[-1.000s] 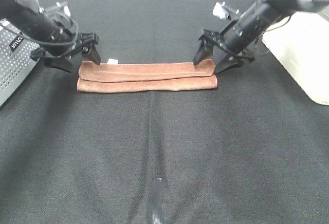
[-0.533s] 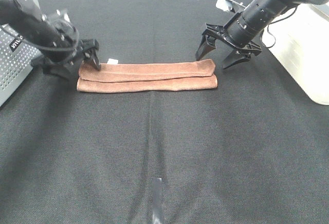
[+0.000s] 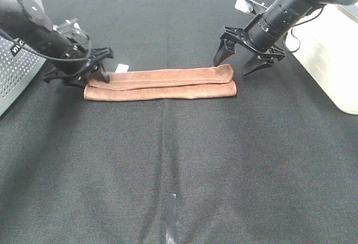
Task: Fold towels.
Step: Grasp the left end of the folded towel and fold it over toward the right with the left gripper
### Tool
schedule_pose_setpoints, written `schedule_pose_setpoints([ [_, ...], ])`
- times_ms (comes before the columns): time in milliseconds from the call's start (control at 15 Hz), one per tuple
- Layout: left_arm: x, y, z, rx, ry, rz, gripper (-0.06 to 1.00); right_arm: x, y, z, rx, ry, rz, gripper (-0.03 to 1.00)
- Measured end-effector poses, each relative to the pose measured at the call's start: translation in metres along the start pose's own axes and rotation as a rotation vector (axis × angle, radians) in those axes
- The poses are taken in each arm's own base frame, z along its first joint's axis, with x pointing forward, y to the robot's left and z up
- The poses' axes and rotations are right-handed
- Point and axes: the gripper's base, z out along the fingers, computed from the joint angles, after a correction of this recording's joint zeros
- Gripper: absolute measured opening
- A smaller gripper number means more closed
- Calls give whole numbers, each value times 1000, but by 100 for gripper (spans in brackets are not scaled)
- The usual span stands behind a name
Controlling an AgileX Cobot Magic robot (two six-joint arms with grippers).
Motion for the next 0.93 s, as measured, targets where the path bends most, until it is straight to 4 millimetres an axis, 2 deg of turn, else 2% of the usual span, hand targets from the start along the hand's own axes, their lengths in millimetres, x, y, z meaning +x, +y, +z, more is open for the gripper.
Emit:
schedule_pose_setpoints([
  [67,1,-1,1,1,1,2,24,0,0,0,0,1,0,79],
  [200,1,-1,1,2,-1,12,8,1,1,0,-7,16,2,79],
  [467,-3,-5,-11,-25,-3,88,8,-1,13,-22,-13,-14,-22,79],
  [600,-12,-11,-34,-63,-10,174,8,-3,19,-34,-15,-35,-35,79],
  [667,-22,-18,-57,-104,-23,233,8,-2,21,-37,-21,-27,-37,79],
  [733,-27,-22,-71,-127,-29,254,8,-1,22,-38,-26,-18,-37,79],
  [933,-36,-37,-99,-127,-25,214,8,3,23,-38,-42,22,-31,79],
])
